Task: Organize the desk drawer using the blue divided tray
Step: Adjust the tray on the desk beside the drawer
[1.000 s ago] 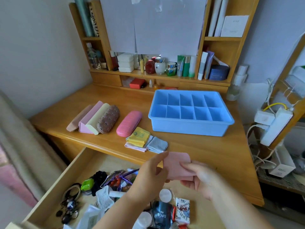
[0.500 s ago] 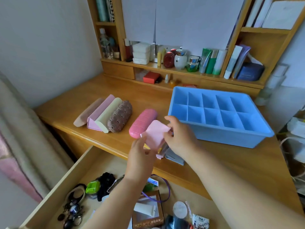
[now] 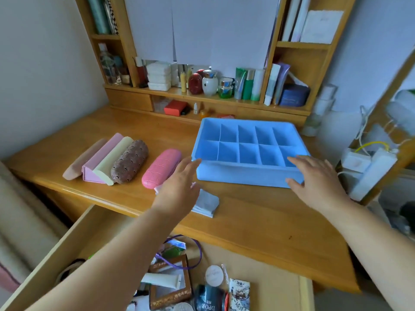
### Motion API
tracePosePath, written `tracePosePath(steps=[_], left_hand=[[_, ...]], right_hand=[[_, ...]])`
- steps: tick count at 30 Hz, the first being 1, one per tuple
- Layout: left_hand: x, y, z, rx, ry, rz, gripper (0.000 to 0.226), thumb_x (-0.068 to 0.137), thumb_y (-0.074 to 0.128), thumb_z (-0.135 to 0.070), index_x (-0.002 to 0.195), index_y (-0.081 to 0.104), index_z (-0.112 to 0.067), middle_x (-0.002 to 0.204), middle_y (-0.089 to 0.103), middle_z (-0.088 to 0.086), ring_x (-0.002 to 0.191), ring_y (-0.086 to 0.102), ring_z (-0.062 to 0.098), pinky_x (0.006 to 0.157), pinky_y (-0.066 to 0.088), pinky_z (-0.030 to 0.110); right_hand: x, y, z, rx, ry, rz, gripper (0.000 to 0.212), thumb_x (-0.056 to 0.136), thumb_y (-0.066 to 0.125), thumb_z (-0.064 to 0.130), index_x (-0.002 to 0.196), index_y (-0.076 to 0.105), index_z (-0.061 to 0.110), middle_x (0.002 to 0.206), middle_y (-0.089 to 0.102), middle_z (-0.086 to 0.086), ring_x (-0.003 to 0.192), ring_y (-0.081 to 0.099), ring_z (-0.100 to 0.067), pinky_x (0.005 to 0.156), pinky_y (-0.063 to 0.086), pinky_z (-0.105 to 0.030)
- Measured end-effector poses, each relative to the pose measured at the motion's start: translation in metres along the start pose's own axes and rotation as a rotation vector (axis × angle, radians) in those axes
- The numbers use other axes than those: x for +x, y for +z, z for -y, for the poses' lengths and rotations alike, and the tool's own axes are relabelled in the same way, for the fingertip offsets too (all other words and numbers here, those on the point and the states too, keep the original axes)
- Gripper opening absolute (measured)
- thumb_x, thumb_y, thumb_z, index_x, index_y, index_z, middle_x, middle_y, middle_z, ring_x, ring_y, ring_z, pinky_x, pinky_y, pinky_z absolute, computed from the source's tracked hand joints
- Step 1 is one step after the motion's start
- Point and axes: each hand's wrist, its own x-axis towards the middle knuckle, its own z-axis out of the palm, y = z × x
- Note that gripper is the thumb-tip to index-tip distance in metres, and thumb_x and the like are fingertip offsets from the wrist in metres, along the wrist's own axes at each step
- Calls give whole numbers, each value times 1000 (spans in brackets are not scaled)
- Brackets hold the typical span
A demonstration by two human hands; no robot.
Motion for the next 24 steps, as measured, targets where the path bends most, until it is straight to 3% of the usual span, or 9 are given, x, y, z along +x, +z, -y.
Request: tracePosePath(steps=[2,5,7,9,12,15,18,24], left_hand=[[31,5,-6,114,-54,103,64,92,57,-20,146,26,-32,156,15,-1,105,61,21,89,53,37],[65,16,-7,128,-103,162,43,89,62,-23,131,51,-25,154,18,3,112,57,24,95,47,33],[80,21,-9,137,-83,153,23,86,66,-27,107,67,-16,152,27,4,116,53,23,92,43,29],[88,26,-15,154,-10,135,17,87,66,-30,93,68,-14,149,36,0,107,56,19,81,40,25],[80,32,-36,102,121,79,13,86,66,-29,86,67,-15,138,52,-3,99,58,14,74,36,23],[46,37,-53,44,147,60,15,84,69,-26,89,67,-12,114,67,0,89,59,16,73,43,27],[-1,32,-60,22,167,29,15,81,72,-26,91,69,-15,95,70,-3,80,61,15,72,48,30],[-61,25,-49,-36,145,53,14,79,75,-18,91,70,-18,92,67,-11,81,62,14,74,49,30]], right_hand=[[7,2,-14,-112,18,91,54,90,56,40,140,41,25,142,46,-1,137,33,-18,113,17,-43],[13,3,-27,-189,-44,64,39,87,59,34,124,58,23,122,61,-1,127,42,-20,108,22,-39],[12,1,-32,-193,-90,14,23,83,62,28,100,68,14,94,67,-4,109,51,-25,92,36,-37],[2,-3,-41,-89,-49,-33,15,83,63,22,87,68,9,80,64,-6,101,52,-25,76,42,-37],[-26,-14,-60,63,28,-127,12,83,68,19,88,69,8,81,64,-4,103,51,-24,67,43,-34],[-66,-30,-75,164,31,-153,9,78,74,17,81,70,10,77,61,1,91,54,-22,66,39,-31],[-113,-43,-75,215,7,-123,13,73,78,13,73,66,14,73,56,8,83,54,-16,65,38,-27],[-171,-43,-57,237,-50,-72,26,66,83,9,66,57,16,69,51,12,78,56,-13,59,37,-17]])
